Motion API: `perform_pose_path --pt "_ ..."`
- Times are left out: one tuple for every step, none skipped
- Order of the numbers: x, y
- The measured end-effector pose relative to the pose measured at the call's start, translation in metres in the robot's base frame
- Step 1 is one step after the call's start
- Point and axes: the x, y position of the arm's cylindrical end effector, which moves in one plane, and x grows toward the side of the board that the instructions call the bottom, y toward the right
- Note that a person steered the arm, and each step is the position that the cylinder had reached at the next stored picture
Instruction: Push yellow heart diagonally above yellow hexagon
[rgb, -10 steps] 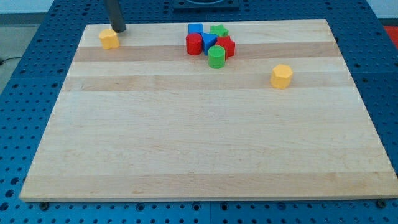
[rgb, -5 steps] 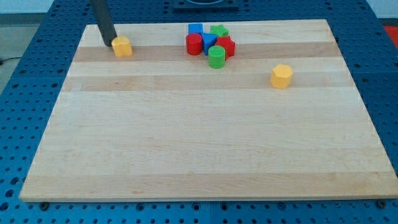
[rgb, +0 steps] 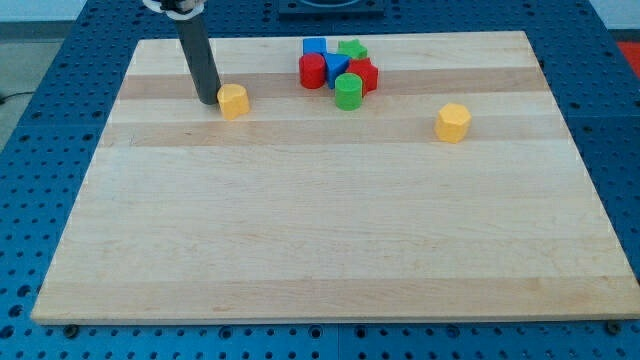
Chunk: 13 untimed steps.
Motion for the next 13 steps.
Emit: perform_pose_path --pt "0.005 0.0" --pt "0.007 0.001" --pt "-0.004 0.0" --pt "-0.001 0.014" --pt "0.02 0.021" --pt "0.037 0.038" --pt "0.046 0.059" --pt "0.052 0.079" --pt "0.052 0.103" --pt "0.058 0.128" --pt "0.07 0.146" --pt "0.071 0.157" --pt "0.072 0.155"
